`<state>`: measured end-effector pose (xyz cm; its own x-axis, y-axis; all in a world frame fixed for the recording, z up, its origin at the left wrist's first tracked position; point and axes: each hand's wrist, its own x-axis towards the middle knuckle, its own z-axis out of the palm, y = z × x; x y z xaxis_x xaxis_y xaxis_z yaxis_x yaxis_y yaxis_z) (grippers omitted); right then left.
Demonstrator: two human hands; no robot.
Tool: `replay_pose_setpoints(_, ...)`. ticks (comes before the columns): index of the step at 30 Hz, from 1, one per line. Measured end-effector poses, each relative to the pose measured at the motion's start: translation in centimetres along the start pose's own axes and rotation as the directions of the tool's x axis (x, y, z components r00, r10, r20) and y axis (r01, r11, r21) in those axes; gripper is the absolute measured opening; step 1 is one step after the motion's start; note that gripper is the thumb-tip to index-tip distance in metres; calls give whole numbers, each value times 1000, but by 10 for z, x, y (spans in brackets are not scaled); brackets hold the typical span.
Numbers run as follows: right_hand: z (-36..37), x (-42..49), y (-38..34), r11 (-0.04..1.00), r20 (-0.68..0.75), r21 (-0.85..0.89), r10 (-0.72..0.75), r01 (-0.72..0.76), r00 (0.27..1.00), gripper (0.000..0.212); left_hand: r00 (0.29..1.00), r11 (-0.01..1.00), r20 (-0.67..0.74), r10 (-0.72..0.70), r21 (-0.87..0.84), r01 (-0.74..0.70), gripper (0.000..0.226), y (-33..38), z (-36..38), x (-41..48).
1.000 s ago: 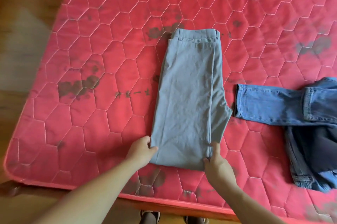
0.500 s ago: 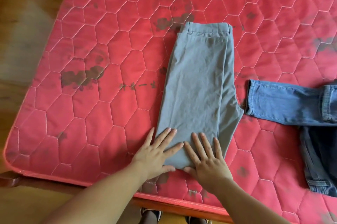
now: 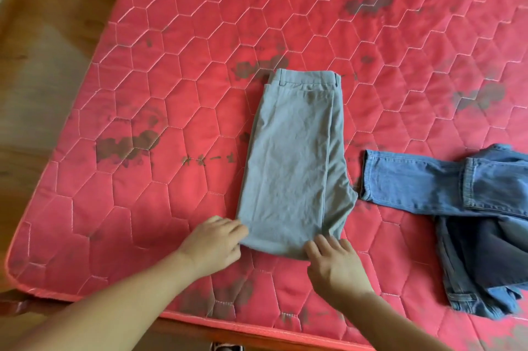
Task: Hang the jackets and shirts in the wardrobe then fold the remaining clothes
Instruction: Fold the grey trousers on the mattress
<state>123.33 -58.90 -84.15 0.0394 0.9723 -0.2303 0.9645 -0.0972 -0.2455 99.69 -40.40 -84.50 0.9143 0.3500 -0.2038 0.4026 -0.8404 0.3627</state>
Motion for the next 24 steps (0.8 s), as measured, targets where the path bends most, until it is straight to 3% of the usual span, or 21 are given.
replay_pose_setpoints(2, -41, 37, 14, 970, 36, 179, 162, -166, 986, 13, 967, 942, -21, -252, -235, 240, 12, -11, -37, 27)
replay_pose_setpoints(4, -91, 88, 35, 832, 84, 442, 334, -335, 939, 6, 906, 761, 4, -423, -541, 358, 8, -22, -77, 65)
replay_pose_setpoints(5, -116, 113, 47, 681, 99, 624, 417, -383, 903, 4, 875, 656, -14, -484, -667, 353, 6, -28, -95, 86)
replay_pose_setpoints(6, -140, 135, 62, 461, 138, 797, 490, -390, 861, 8, 834, 517, -27, -551, -796, 315, 9, -33, -113, 106)
replay_pose_setpoints(8, -176, 161, 88, 4, 229, 965, 468, -261, 854, 6, 776, 146, 51, -629, -972, 183, 9, -53, -133, 139)
replay_pose_setpoints(9, -179, 164, 98, -103, 274, 962, 407, -254, 871, 18, 786, -6, 137, -603, -986, 167, 13, -64, -132, 149)
replay_pose_setpoints(10, -172, 164, 107, -106, 343, 939, 335, -327, 877, 26, 801, -47, 241, -548, -965, 259, 36, -72, -127, 153)
replay_pose_setpoints(11, -153, 161, 113, -23, 420, 902, 289, -432, 860, 27, 792, 29, 346, -504, -909, 415, 55, -77, -113, 152)
replay_pose_setpoints(12, -130, 157, 115, 118, 480, 840, 296, -530, 826, 24, 777, 143, 402, -485, -840, 523, 56, -75, -98, 148)
replay_pose_setpoints(13, -105, 152, 114, 253, 509, 759, 344, -600, 789, 20, 768, 252, 421, -483, -773, 582, 45, -75, -78, 144)
replay_pose_setpoints(14, -82, 148, 114, 329, 501, 698, 410, -636, 762, 22, 769, 299, 411, -490, -749, 591, 37, -72, -62, 142)
replay_pose_setpoints(15, -65, 144, 112, 334, 492, 676, 459, -657, 740, 25, 782, 304, 385, -490, -765, 567, 37, -69, -48, 140)
replay_pose_setpoints(19, -55, 141, 112, 130, 437, 801, 538, -584, 720, 26, 806, 394, 130, -578, -820, 415, 26, -52, -42, 150)
replay_pose_setpoints(24, -111, 159, 124, -89, 334, 936, 529, -340, 780, 30, 835, 433, -145, -530, -893, 120, 13, -40, -96, 179)
